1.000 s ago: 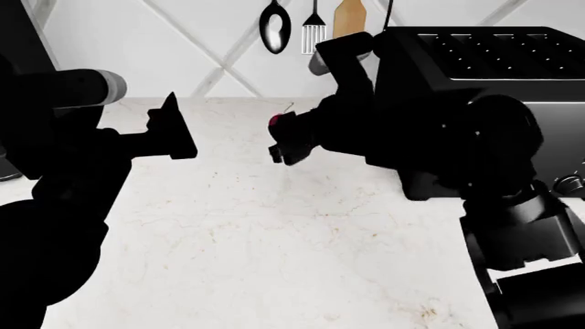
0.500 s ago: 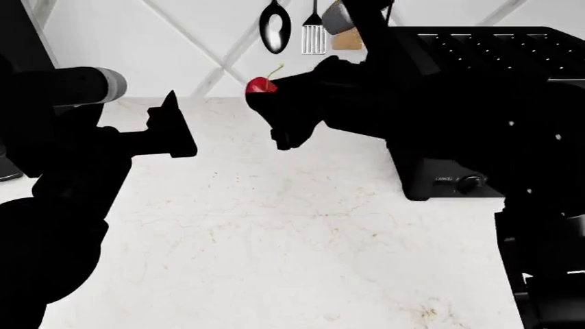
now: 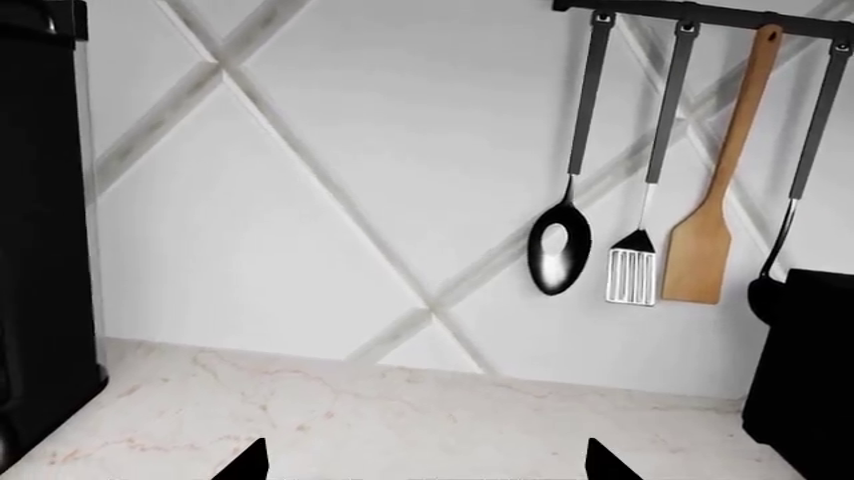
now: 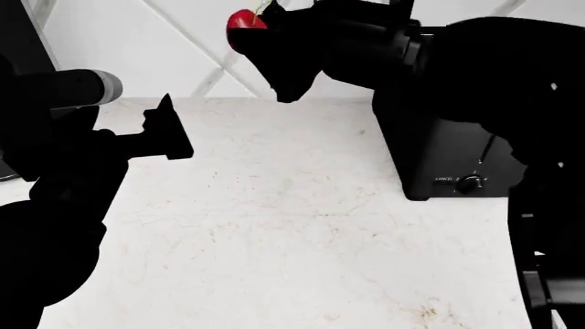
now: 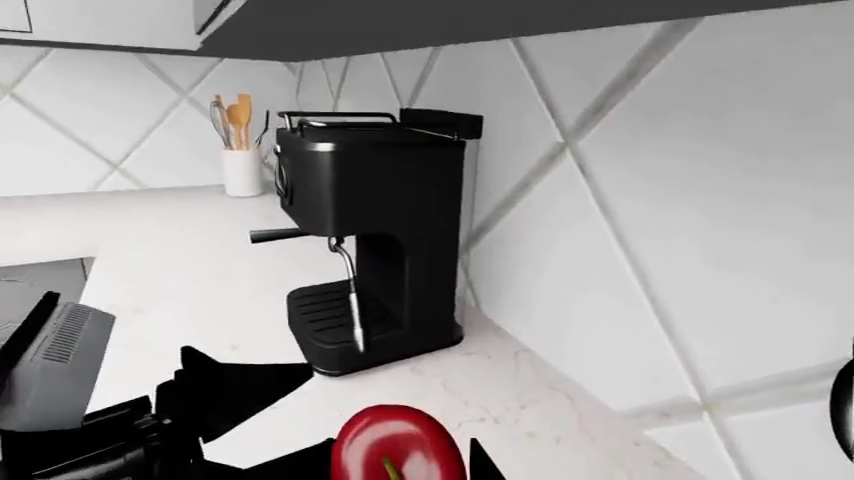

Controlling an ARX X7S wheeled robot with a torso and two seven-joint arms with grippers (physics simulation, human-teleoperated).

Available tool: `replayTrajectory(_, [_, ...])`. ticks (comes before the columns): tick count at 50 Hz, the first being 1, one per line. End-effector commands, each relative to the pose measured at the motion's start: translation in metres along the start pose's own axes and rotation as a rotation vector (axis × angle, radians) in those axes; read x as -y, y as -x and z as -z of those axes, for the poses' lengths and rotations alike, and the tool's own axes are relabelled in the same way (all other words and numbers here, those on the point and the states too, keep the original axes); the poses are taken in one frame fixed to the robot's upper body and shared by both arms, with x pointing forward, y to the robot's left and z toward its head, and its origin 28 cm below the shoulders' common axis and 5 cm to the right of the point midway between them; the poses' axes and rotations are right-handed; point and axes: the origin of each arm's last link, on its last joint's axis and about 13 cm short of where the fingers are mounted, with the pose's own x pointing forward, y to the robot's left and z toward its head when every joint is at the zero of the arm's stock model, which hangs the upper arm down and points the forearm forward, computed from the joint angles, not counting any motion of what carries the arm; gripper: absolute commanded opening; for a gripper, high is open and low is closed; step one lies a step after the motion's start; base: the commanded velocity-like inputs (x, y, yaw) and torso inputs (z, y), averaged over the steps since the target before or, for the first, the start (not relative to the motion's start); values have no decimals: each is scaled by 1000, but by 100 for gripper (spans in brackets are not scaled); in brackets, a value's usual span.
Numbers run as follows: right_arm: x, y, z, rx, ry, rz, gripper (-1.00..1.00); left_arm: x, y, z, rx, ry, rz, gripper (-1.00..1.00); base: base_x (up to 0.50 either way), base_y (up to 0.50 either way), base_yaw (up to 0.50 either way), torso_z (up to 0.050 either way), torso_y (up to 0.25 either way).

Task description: Pick the cherry from the counter and place it in the cabinet.

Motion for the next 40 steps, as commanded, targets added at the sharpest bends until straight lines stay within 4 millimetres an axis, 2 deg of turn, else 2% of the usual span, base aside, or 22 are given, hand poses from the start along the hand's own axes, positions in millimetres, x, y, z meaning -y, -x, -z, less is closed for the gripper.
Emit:
replayTrajectory(1, [-4, 3, -17, 71, 40, -53, -100, -1, 1, 1, -5, 3, -11, 100, 0, 0, 0, 0, 0])
replayTrajectory(17, [-14, 11, -52, 265, 63, -109, -100, -1, 1, 0, -5, 10, -15, 100, 0, 0, 0, 0, 0])
replayTrajectory(25, [-11, 13, -73, 371, 66, -84, -100, -1, 1, 0, -5, 12, -14, 100, 0, 0, 0, 0, 0])
replayTrajectory(40, [-19, 20, -91, 448, 101, -108, -100, -1, 1, 0, -3, 15, -10, 100, 0, 0, 0, 0, 0])
